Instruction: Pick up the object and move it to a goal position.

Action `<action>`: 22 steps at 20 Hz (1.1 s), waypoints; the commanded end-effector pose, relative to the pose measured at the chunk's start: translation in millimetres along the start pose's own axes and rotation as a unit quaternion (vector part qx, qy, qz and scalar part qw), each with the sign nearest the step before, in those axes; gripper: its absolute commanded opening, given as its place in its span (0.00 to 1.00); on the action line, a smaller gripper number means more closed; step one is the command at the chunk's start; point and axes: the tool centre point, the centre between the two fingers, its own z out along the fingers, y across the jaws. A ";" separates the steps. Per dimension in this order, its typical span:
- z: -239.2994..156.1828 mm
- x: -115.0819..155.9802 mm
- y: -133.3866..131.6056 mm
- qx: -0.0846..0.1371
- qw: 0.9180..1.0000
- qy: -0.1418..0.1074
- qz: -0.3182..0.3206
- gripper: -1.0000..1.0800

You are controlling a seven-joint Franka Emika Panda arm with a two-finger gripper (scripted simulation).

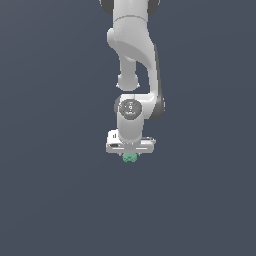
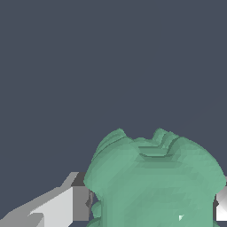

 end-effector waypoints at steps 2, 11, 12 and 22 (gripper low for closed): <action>-23.2 1.6 -6.2 0.000 1.000 0.001 0.000 0.00; -113.2 6.8 -29.6 0.000 1.000 0.001 0.000 0.00; -124.8 7.6 -32.7 0.000 1.000 0.001 0.000 0.00; -236.6 15.7 -61.8 0.000 1.000 0.001 0.000 0.00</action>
